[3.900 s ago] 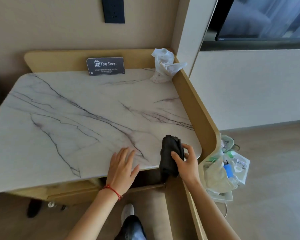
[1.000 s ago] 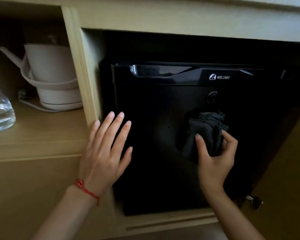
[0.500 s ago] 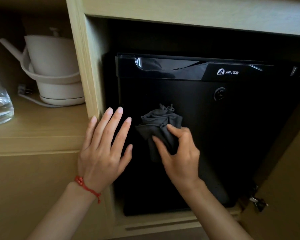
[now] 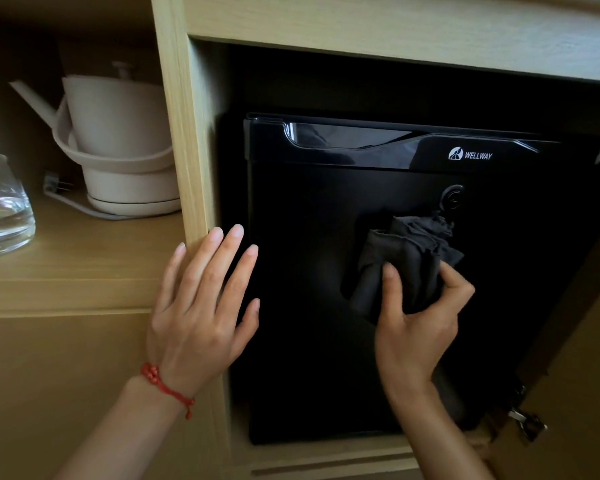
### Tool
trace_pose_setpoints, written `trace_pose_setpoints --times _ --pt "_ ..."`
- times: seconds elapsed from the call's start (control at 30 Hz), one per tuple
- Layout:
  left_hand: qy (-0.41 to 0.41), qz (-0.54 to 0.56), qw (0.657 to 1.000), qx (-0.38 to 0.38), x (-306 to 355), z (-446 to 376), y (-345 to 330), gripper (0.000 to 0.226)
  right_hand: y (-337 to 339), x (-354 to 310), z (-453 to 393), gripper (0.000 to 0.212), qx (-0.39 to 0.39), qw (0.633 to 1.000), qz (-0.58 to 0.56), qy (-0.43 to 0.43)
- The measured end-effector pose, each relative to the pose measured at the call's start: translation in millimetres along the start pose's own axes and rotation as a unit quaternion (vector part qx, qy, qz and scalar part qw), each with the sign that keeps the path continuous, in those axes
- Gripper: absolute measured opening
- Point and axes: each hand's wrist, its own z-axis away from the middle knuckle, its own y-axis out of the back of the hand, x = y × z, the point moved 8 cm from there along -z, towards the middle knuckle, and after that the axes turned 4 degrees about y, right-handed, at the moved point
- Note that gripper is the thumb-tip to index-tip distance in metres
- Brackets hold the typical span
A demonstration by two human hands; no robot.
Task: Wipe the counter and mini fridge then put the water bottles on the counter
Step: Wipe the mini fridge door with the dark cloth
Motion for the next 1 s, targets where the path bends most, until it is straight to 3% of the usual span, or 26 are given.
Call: trace_pose_setpoints --times 0.17,0.43,0.7,0.83,1.0 --pt "0.004 0.001 1.000 0.002 0.2 0.4 0.4 0.052 -12.9 -18.3 11.7 0.057 -0.001 0.999 -0.019 0.031" --pt "0.007 0.033 0.999 -0.004 -1.6 -3.1 6.4 0.046 -25.4 -40.9 5.2 0.042 0.018 0.998 -0.002 0.065" --pt "0.032 0.030 0.999 -0.001 -14.9 -9.0 10.7 0.046 -56.9 -93.6 -17.8 0.044 -0.057 0.987 0.023 0.149" --pt "0.023 0.035 0.999 -0.001 -15.9 -7.4 10.2 0.046 -44.2 -77.7 -22.9 0.042 -0.050 0.985 0.057 0.158" --pt "0.026 0.037 0.999 -0.001 -17.6 -5.0 7.7 0.049 -10.6 -32.1 -22.4 0.042 -0.001 0.993 0.060 0.098"
